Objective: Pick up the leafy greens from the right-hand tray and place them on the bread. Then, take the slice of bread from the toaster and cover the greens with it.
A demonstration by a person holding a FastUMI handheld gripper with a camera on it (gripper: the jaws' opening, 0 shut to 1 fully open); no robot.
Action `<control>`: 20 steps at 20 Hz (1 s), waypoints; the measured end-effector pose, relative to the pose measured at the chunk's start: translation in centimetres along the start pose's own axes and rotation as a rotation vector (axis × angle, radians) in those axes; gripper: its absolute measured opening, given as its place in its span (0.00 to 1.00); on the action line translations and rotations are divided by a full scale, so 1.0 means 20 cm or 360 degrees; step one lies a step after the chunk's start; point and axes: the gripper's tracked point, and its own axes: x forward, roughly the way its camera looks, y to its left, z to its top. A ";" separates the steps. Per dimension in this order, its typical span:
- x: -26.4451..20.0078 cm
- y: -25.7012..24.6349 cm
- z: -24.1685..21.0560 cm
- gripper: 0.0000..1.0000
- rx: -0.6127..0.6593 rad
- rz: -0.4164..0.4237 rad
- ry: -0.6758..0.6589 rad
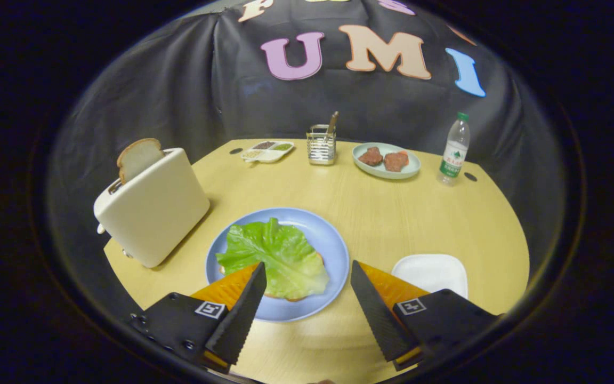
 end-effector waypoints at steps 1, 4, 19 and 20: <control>-0.04 0.05 0.04 0.86 0.0011 0.0034 -0.0012; -0.15 0.20 0.17 1.00 0.0005 0.0140 -0.0049; -0.18 1.09 0.68 1.00 0.0001 0.0575 -0.0193; -0.14 1.14 0.70 1.00 0.0019 0.0592 -0.0188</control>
